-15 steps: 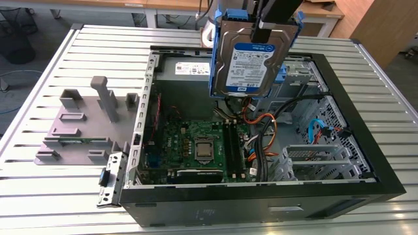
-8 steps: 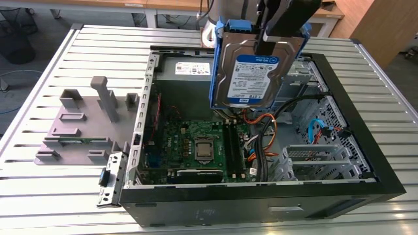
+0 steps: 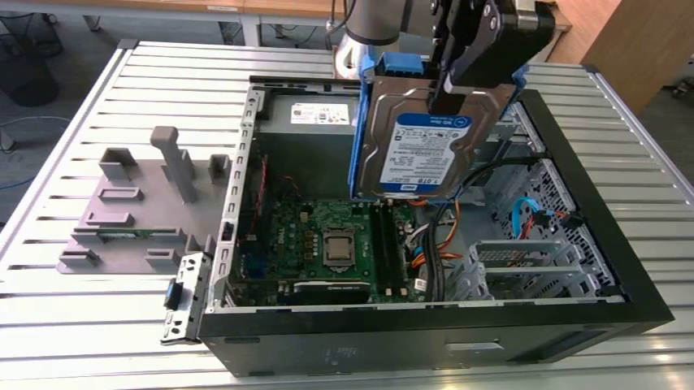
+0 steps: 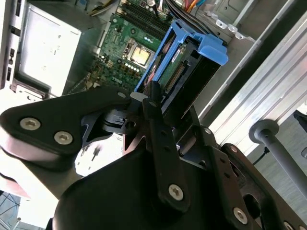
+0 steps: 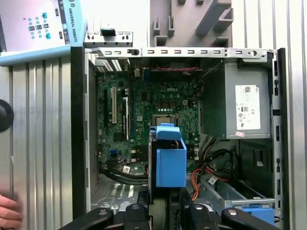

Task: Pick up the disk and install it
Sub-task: 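Pick up the disk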

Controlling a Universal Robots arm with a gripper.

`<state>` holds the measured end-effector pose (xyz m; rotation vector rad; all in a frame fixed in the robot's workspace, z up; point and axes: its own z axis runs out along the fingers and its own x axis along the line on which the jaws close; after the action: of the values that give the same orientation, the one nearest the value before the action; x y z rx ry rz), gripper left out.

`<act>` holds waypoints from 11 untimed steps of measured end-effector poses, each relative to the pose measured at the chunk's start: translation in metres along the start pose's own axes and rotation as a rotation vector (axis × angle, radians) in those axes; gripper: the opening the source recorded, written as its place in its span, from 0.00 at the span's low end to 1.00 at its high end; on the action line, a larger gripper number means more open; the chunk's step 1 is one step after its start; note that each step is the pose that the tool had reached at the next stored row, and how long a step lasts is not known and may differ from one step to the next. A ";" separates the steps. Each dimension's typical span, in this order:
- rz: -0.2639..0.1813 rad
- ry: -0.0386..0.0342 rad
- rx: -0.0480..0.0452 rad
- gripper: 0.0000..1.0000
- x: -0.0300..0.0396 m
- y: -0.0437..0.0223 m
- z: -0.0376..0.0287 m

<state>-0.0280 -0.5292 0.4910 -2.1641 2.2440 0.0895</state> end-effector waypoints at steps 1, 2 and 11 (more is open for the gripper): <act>0.000 0.0001 -0.0001 0.35 0.0027 -0.0001 0.0000; 0.000 0.0002 -0.0002 0.35 0.0053 -0.0002 -0.0001; 0.000 0.0002 -0.0013 0.35 0.0295 -0.0012 -0.0001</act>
<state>-0.0279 -0.5587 0.4893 -2.1646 2.2448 0.0908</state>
